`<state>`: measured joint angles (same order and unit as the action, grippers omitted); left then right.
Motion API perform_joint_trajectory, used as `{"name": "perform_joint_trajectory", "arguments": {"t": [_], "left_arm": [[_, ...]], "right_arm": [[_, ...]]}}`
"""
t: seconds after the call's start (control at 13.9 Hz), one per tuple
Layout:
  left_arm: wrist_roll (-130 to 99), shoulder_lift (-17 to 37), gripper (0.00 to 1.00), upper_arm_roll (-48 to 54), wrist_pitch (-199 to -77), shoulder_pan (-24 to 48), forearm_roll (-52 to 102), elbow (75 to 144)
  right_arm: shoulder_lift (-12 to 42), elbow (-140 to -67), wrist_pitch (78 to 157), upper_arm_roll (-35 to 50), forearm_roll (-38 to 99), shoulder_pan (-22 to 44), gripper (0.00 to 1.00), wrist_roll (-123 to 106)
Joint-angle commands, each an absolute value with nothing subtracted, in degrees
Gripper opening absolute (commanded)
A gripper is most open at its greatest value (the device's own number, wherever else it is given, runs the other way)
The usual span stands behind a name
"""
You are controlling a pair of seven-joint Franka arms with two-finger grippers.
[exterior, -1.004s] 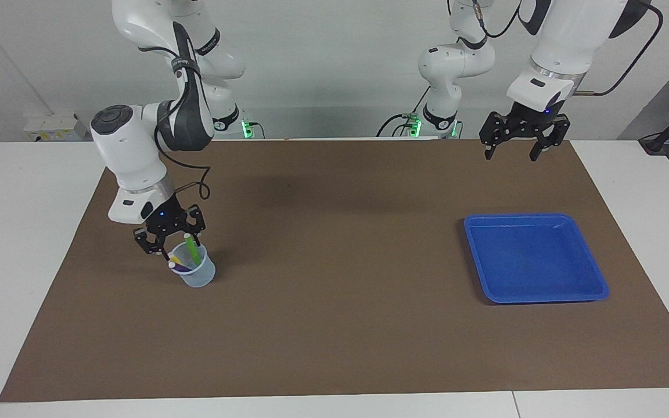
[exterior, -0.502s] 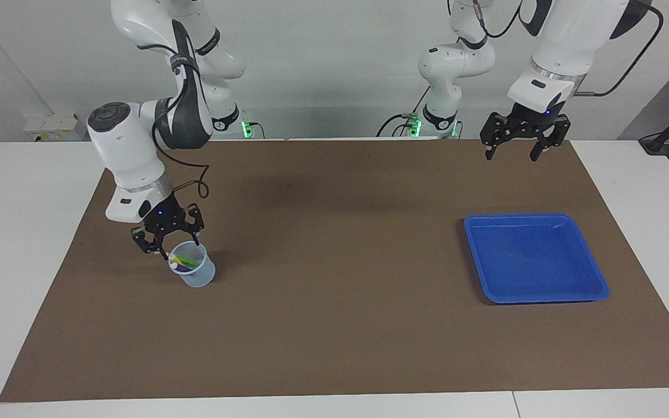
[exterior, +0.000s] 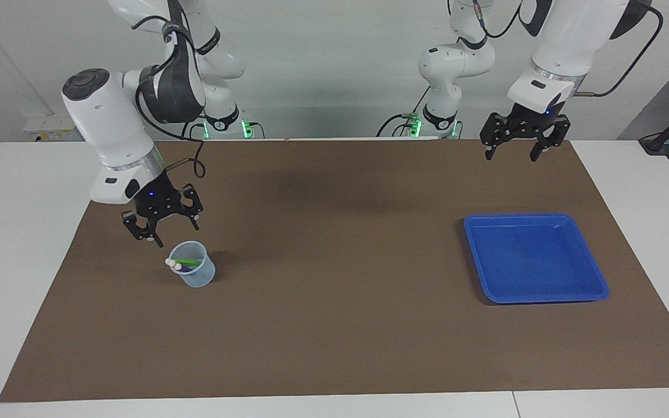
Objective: Transfer and insert pens with both arms
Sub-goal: 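Insert the purple pen into the white cup with the right gripper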
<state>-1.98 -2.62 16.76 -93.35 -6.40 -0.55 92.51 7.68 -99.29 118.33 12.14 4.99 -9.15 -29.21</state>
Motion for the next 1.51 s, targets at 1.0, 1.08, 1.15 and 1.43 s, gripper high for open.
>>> {"name": "perform_joint_trajectory", "arguments": {"t": [1.0, 1.08, 1.15, 1.43], "left_arm": [[-1.1, -4.3, 1.00, 16.7, -92.7, -7.0, 0.1, 94.0], [-1.1, -4.3, 1.00, 16.7, -92.7, -7.0, 0.1, 94.0], [-1.1, -4.3, 1.00, 16.7, -92.7, -7.0, 0.1, 94.0], [-1.2, -4.3, 1.00, 16.8, -92.8, -6.7, 0.1, 94.0]], "right_arm": [[4.0, -91.9, 101.5, 17.8, 4.5, -8.3, 1.00, -10.4], [4.0, -90.6, 98.6, 17.2, 3.7, -9.3, 1.00, -10.5], [4.0, -89.1, 96.0, 17.0, 3.4, -9.8, 1.00, -10.4], [2.3, -86.0, 84.9, 16.8, 0.1, -9.3, 1.00, -9.7]]}}
